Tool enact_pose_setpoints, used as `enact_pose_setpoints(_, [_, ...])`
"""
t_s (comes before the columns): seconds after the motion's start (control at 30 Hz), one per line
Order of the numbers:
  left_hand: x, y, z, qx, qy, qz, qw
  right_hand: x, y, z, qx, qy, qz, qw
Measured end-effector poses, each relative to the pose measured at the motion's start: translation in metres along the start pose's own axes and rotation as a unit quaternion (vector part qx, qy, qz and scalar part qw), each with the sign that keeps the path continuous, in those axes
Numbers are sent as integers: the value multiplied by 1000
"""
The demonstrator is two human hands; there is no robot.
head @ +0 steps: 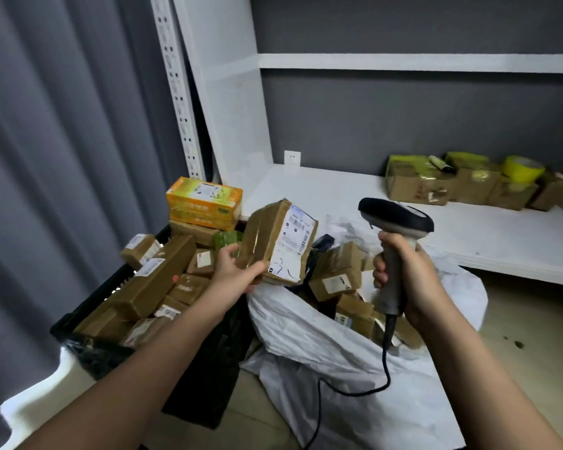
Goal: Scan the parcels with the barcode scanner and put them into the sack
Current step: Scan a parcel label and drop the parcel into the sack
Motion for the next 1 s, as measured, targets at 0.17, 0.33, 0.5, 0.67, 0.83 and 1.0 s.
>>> enact_pose_setpoints(0.17, [85, 23, -5, 88, -51, -221, 970, -59, -7, -3, 31, 68, -25, 997])
enact_pose_setpoints(0.33, [195, 62, -16, 181, -90, -388, 899, -97, -17, -3, 21, 101, -44, 994])
enact_pose_setpoints(0.5, [277, 61, -39, 195, -130, -500, 834, -123, -25, -3, 15, 124, -92, 988])
enact_pose_setpoints(0.67, [316, 37, -55, 161, -160, -566, 792, -130, -25, -10, 27, 124, -132, 983])
enact_pose_setpoints(0.83, [308, 12, -63, 89, -264, -448, 850, -115, -20, -13, 32, 114, -123, 985])
enact_pose_setpoints(1.0, [227, 19, -54, 159, -228, -369, 887, -80, -14, -13, 37, 77, -94, 992])
Point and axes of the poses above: each hand's wrist, its own z-axis away from the middle knuckle, its own x-axis out of the palm, y = z × x, the point moved 6 cm from there along -z, towards the middle knuckle, and after that the axes turned 7 degrees about x, right-handed, at the moved point
